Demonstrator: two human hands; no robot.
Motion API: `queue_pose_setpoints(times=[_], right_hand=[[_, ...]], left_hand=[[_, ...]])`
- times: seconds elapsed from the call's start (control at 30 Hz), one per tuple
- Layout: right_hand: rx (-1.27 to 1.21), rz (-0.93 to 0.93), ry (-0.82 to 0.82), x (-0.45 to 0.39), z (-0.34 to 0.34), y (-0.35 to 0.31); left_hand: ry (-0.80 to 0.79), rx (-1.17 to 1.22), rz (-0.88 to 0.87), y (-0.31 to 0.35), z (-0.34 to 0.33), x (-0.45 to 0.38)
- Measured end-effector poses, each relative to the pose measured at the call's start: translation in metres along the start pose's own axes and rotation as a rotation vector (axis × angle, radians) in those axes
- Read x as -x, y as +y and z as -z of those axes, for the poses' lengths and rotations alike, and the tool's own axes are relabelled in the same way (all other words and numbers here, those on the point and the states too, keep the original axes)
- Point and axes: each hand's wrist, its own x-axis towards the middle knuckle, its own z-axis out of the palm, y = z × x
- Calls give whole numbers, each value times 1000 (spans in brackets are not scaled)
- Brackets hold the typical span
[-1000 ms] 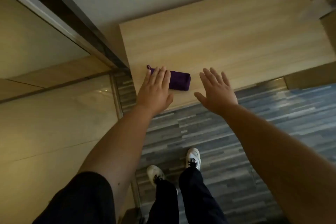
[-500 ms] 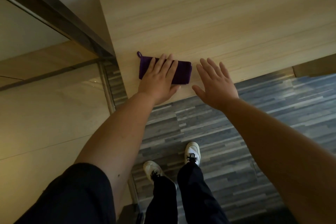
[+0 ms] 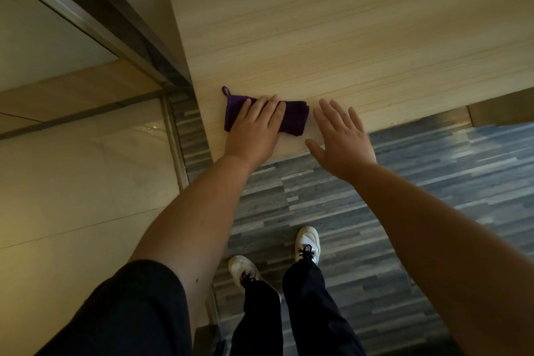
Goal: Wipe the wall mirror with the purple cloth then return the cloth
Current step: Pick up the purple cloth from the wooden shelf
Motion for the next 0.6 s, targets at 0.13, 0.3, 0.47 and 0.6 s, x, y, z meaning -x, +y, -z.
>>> queue_pose_setpoints(times=[0.13, 0.3, 0.47, 0.6], right_hand=[[-17, 25, -36, 6, 16, -10], [-18, 83, -39, 10, 56, -45], [-6, 185, -14, 11, 110, -108], [-5, 290, 22, 14, 158, -171]], left_hand=[[89, 62, 15, 3, 7, 21], [-85, 129, 158, -15, 47, 58], [-11, 233, 335, -49, 114, 115], [114, 494, 568, -87, 173, 166]])
